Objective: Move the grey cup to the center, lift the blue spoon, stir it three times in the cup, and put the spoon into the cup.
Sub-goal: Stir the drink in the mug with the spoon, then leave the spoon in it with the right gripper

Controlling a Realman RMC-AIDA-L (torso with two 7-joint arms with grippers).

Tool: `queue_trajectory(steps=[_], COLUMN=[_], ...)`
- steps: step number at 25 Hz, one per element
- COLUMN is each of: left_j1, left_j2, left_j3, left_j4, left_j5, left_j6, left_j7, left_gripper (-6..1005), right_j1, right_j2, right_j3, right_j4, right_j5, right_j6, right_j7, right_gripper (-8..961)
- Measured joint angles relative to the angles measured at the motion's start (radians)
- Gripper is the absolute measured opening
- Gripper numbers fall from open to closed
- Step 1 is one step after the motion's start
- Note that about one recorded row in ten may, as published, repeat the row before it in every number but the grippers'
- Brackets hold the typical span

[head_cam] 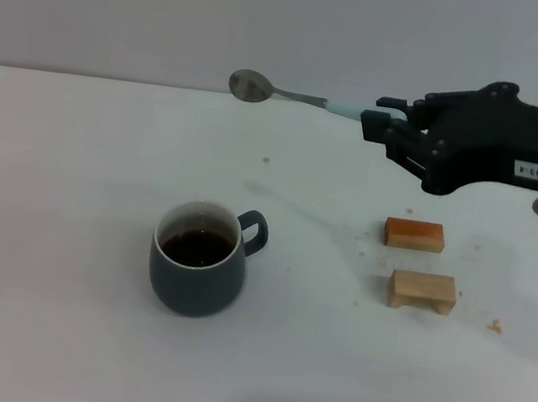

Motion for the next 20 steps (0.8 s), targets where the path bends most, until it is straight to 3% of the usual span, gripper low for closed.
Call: queue_trajectory(steps=[6,10,12,20], left_j1=[0.000,0.001,0.001,0.002], left_j2=[-0.012,-0.013,-0.014,-0.016], left_j3=[-0.001,-0.001,-0.001,-0.001], left_j4=[-0.002,-0.003,-0.005,-0.006], left_j5=[0.000,0.000,0.000,0.000], left_j6=[0.012,0.013,0.016,0.029], left_j7=[0.013,0.014,0.014,0.014], left_gripper=[-2,-2,-2,-2], right_j1=[0.145,0.193,0.267,0.333], right_j2=[-0.001,-0.001,-0.002,-0.003], right_j3=[0.069,0.068,0.089,0.108], right_j4=[-0.070,-0.084,-0.136,-0.206], right_j5=[-0.030,-0.085,-0.114,-0.110], right_j6=[0.141,0.181,0.246,0.306], right_j7=[0.083,0.124,0.158,0.163], right_gripper=[122,122,122,121])
